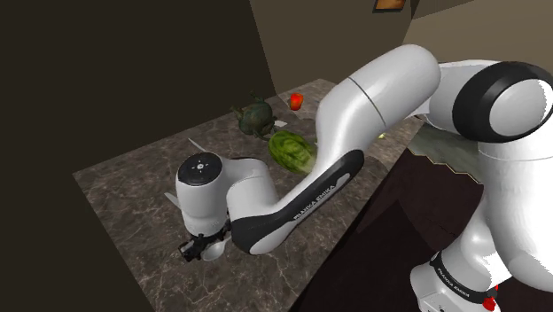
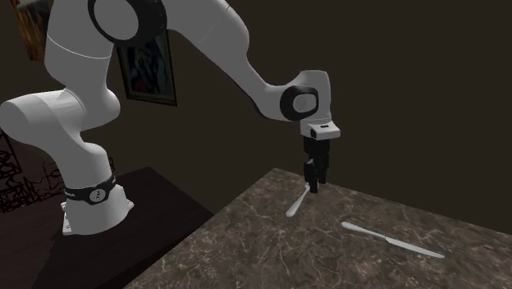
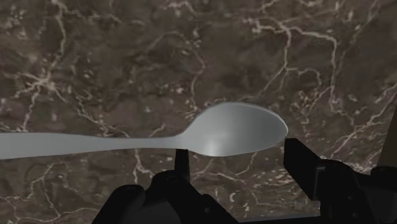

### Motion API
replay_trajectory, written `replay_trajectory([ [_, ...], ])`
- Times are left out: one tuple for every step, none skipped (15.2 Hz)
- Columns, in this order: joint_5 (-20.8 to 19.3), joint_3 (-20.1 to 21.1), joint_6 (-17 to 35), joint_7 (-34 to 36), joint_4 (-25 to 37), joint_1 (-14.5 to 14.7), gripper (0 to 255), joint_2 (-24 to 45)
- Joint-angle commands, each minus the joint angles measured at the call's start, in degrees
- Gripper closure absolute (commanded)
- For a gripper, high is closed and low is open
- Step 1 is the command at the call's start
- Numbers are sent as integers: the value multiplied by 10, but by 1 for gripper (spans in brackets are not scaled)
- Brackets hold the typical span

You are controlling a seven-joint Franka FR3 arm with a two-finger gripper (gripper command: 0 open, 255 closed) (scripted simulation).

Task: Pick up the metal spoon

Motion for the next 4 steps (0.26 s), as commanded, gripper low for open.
replay_trajectory([
  [8, 6, -9, -6, -2, -4, 255, -11],
  [12, 9, -14, -9, -1, -6, 255, -16],
  [12, 9, -14, -9, -1, -7, 255, -17],
  [12, 9, -14, -9, -1, -7, 255, -17],
])
